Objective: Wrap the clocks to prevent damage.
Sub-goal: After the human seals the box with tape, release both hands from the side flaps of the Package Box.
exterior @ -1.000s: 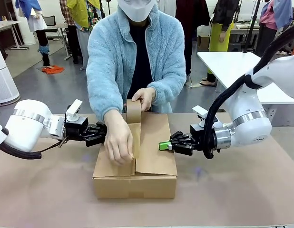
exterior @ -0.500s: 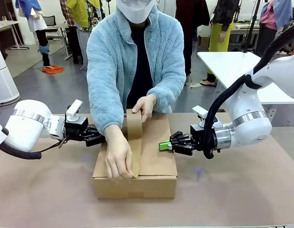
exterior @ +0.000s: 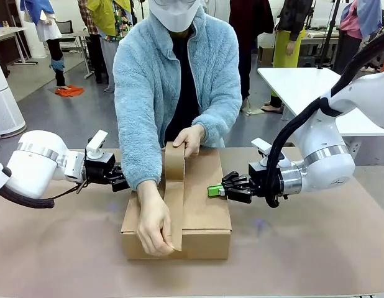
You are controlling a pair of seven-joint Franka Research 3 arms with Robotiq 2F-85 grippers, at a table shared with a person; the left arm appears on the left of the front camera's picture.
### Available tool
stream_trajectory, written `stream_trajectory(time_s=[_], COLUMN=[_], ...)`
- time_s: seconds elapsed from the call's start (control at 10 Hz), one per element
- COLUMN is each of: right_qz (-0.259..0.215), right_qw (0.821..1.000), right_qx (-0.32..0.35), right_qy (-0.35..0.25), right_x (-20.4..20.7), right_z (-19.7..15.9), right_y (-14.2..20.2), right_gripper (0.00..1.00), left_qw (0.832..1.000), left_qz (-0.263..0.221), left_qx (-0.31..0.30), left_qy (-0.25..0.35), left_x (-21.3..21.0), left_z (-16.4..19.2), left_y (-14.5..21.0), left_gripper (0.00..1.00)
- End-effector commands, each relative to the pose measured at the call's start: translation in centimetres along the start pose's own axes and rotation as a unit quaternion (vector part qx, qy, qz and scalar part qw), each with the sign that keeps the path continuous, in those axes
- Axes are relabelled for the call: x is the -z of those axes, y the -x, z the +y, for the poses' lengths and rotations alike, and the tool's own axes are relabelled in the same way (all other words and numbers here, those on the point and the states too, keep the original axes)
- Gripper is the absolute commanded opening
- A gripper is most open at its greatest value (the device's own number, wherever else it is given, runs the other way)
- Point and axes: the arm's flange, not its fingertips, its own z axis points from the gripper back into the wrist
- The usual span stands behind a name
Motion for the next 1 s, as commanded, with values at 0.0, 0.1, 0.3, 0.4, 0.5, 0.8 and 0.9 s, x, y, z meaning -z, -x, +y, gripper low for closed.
stream_trajectory(time_s=[0.0,0.1,0.3,0.4,0.5,0.8,0.9], right_qz=[0.006,0.006,0.006,0.006,0.006,0.006,0.006], right_qw=[1.0,1.0,1.0,1.0,1.0,1.0,1.0], right_qx=[0.0,0.0,0.0,0.0,0.0,0.0,0.0], right_qy=[0.004,0.004,0.004,0.004,0.004,0.004,0.004], right_x=[0.16,0.16,0.16,0.16,0.16,0.16,0.16], right_z=[0.06,0.06,0.06,0.06,0.06,0.06,0.06], right_y=[0.12,0.12,0.12,0.12,0.12,0.12,0.12], right_gripper=[0.01,0.01,0.01,0.01,0.01,0.01,0.01], left_qw=[1.0,1.0,1.0,1.0,1.0,1.0,1.0], left_qz=[0.001,0.001,0.001,0.001,0.001,0.001,0.001], left_qx=[-0.001,-0.001,-0.001,-0.001,-0.001,-0.001,-0.001], left_qy=[-0.002,-0.002,-0.002,-0.002,-0.002,-0.002,-0.002], left_x=[0.02,0.02,0.02,0.02,0.02,0.02,0.02], left_z=[-0.03,-0.03,-0.03,-0.03,-0.03,-0.03,-0.03], left_y=[0.09,0.09,0.09,0.09,0.09,0.09,0.09], left_gripper=[0.0,0.0,0.0,0.0,0.0,0.0,0.0])
